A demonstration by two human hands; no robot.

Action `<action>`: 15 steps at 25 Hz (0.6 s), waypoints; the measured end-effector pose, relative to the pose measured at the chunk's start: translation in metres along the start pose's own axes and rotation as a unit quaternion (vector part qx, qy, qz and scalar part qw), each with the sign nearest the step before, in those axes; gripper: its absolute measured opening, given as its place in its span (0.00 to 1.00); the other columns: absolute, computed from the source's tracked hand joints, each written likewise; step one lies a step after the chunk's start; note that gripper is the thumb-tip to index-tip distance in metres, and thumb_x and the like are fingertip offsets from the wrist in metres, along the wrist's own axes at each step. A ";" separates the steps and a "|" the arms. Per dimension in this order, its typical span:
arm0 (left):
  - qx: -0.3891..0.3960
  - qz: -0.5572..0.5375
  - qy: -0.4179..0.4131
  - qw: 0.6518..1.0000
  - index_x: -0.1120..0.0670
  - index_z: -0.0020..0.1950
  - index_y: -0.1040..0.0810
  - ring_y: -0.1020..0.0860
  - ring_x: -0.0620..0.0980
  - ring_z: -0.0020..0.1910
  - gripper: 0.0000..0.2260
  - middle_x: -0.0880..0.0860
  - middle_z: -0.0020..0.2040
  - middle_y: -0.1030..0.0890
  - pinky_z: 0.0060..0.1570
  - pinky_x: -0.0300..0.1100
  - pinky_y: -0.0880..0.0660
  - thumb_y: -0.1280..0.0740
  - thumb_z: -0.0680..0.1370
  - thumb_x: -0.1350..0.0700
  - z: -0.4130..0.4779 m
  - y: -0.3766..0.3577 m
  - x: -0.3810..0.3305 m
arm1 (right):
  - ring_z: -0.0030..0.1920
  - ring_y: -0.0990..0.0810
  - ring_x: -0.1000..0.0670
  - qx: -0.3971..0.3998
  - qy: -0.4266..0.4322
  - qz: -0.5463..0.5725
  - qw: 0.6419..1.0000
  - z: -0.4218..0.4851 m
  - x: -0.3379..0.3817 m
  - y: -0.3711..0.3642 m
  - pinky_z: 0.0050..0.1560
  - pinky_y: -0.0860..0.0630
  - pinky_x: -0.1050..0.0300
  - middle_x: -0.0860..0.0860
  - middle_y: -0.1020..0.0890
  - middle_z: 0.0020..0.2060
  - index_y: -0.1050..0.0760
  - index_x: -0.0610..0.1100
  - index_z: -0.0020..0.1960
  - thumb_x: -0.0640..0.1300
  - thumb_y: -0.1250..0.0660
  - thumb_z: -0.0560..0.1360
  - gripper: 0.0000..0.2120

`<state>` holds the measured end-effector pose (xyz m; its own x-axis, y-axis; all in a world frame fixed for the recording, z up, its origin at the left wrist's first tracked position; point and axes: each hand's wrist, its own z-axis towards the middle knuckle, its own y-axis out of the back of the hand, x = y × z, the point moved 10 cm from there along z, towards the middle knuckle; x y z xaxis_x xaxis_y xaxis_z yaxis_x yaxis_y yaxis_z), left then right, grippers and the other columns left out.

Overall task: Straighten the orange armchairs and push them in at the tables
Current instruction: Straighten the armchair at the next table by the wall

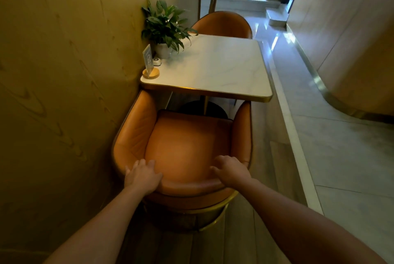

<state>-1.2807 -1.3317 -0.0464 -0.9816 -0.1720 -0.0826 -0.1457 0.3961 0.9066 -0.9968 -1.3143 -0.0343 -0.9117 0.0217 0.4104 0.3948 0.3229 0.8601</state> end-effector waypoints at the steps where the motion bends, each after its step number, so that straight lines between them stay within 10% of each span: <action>1: -0.009 0.003 -0.006 1.000 0.48 0.78 0.41 0.39 0.56 0.75 0.28 0.55 0.75 0.36 0.74 0.61 0.44 0.45 0.81 0.40 -0.008 0.009 -0.007 | 0.60 0.24 0.48 -0.014 0.009 -0.006 1.000 -0.005 0.001 0.015 0.59 0.23 0.48 0.49 0.22 0.61 0.28 0.48 0.68 0.59 0.39 0.80 0.22; 10: -0.063 -0.033 -0.065 0.995 0.48 0.79 0.42 0.43 0.56 0.78 0.28 0.55 0.78 0.38 0.75 0.61 0.49 0.43 0.81 0.41 -0.043 0.069 -0.110 | 0.61 0.24 0.48 -0.066 0.040 0.008 0.997 -0.035 -0.018 0.101 0.56 0.22 0.49 0.49 0.21 0.61 0.31 0.49 0.71 0.59 0.38 0.80 0.23; 15: -0.038 -0.095 -0.083 0.991 0.47 0.79 0.43 0.37 0.57 0.74 0.29 0.55 0.77 0.37 0.70 0.56 0.35 0.39 0.80 0.43 -0.030 0.086 -0.200 | 0.57 0.20 0.50 -0.064 0.041 0.041 0.996 -0.027 -0.083 0.141 0.53 0.20 0.52 0.50 0.20 0.60 0.31 0.49 0.72 0.60 0.38 0.80 0.25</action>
<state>-1.0929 -1.2896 0.0608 -0.9452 -0.0842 -0.3154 -0.3258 0.3003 0.8965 -0.8621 -1.2961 0.0609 -0.8660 -0.0357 0.4988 0.4829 0.1995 0.8527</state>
